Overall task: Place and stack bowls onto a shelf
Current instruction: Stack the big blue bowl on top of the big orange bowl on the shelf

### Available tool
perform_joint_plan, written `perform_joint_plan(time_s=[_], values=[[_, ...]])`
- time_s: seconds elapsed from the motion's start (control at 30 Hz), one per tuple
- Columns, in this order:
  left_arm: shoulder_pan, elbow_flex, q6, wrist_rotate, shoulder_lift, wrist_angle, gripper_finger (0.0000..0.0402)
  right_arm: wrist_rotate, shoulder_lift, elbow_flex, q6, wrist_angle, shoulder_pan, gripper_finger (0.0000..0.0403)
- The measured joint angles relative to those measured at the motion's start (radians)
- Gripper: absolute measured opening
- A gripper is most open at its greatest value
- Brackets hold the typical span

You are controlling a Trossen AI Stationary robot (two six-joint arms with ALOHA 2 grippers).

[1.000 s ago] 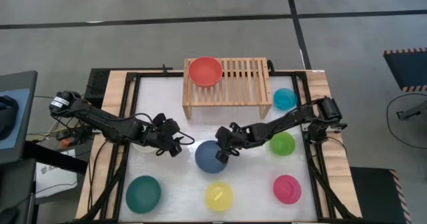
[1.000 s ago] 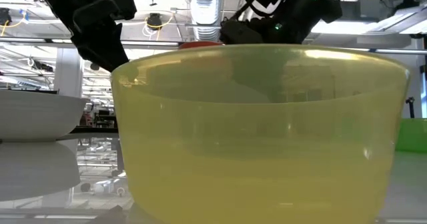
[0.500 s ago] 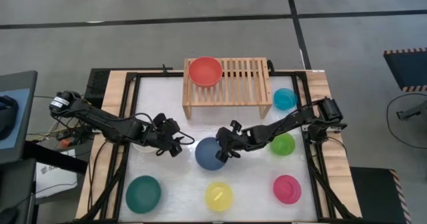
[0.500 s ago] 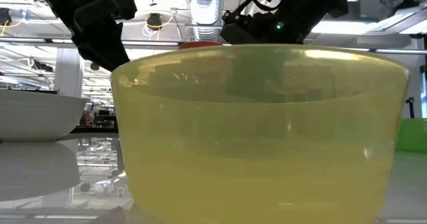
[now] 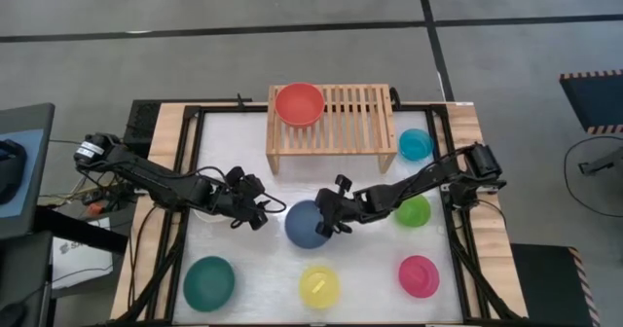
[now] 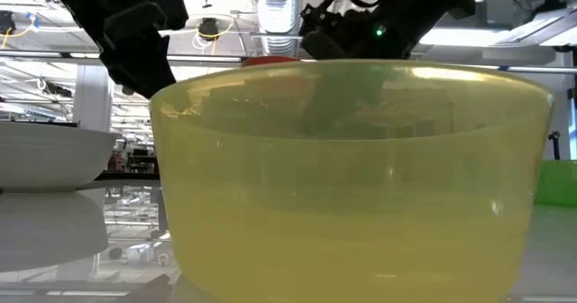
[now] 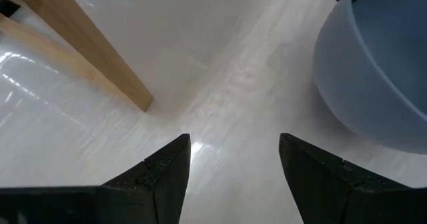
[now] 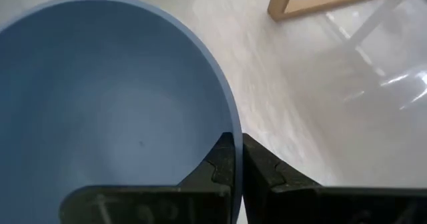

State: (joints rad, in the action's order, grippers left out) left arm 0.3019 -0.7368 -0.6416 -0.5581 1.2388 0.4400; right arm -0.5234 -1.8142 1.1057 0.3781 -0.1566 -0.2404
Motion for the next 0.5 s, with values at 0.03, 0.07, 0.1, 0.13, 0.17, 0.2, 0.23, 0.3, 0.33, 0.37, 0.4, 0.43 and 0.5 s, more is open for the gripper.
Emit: perform_joint_plan(time_s=[0.03,0.07,0.1,0.13,0.17,0.2,0.23,0.3,0.33,0.37,0.4,0.43,0.5], values=[[0.000,0.000,-0.005,0.002,0.000,0.003,0.0214,-0.010,0.004,0.000,-0.013,0.003,-0.004,0.0030],[0.000,0.000,-0.008,0.008,0.000,0.006,0.0214,-0.025,0.012,0.000,-0.026,0.003,-0.006,0.0030],[0.000,0.000,-0.011,0.015,0.000,0.005,0.0214,-0.042,0.022,-0.002,-0.040,-0.001,-0.011,0.0030],[0.000,0.000,-0.012,0.019,0.000,0.003,0.0214,-0.064,0.033,-0.002,-0.058,-0.005,-0.016,0.0030],[0.000,0.000,-0.013,0.022,0.000,0.003,0.0214,-0.090,0.043,-0.002,-0.077,-0.008,-0.021,0.0030],[0.000,0.000,-0.014,0.023,0.000,0.003,0.0214,-0.111,0.055,-0.002,-0.089,-0.006,-0.025,0.0030],[0.000,0.000,-0.016,0.024,0.000,0.003,0.0214,-0.131,0.066,-0.002,-0.100,-0.005,-0.029,0.0030],[0.000,0.000,-0.022,0.023,0.000,0.002,0.0214,-0.171,0.084,-0.002,-0.123,-0.004,-0.031,0.0030],[0.000,0.000,-0.022,0.023,0.000,0.002,0.0214,-0.187,0.092,-0.002,-0.129,-0.003,-0.031,0.0030],[0.000,-0.001,-0.021,0.023,0.000,0.003,0.0214,-0.200,0.098,-0.002,-0.133,-0.007,-0.031,0.0030],[0.000,-0.007,-0.014,0.022,0.000,0.004,0.0214,-0.211,0.101,-0.002,-0.139,-0.007,-0.031,0.0030],[0.000,-0.012,-0.006,0.019,0.000,-0.004,0.0214,-0.217,0.104,-0.002,-0.144,-0.005,-0.031,0.0030],[0.000,-0.026,0.012,0.011,-0.001,-0.005,0.0214,-0.236,0.105,-0.002,-0.147,-0.005,-0.034,0.0030]])
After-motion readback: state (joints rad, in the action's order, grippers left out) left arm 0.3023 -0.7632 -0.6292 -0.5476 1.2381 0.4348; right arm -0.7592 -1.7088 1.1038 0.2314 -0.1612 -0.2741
